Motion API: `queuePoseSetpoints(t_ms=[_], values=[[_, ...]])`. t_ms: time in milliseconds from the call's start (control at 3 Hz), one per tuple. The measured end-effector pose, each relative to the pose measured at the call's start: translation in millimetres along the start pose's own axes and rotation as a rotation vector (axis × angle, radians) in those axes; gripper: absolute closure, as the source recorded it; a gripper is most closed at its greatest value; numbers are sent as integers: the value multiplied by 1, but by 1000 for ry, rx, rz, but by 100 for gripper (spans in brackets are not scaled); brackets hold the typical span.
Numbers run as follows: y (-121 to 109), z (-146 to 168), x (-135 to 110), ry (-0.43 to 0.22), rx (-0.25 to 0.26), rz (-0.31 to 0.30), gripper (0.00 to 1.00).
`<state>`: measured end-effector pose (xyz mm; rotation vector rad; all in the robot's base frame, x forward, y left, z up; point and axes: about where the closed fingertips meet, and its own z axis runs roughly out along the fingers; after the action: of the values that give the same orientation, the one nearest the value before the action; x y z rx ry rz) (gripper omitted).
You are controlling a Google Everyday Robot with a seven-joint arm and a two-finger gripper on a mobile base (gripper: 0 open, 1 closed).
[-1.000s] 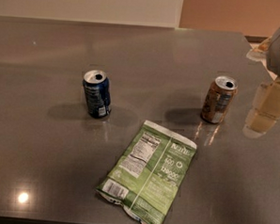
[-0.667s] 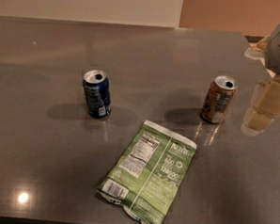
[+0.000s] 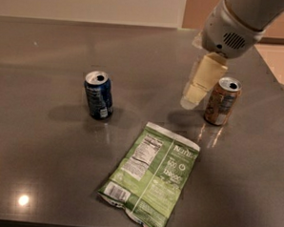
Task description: Pick pepsi can
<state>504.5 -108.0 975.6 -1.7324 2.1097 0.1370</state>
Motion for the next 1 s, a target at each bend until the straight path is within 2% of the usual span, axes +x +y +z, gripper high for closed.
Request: queuePoseSetpoints(t_ms=[333,1000], values=[[-10,23,-37,-47,-23,17,0],[-3,70,-91,-133,14,33,0]])
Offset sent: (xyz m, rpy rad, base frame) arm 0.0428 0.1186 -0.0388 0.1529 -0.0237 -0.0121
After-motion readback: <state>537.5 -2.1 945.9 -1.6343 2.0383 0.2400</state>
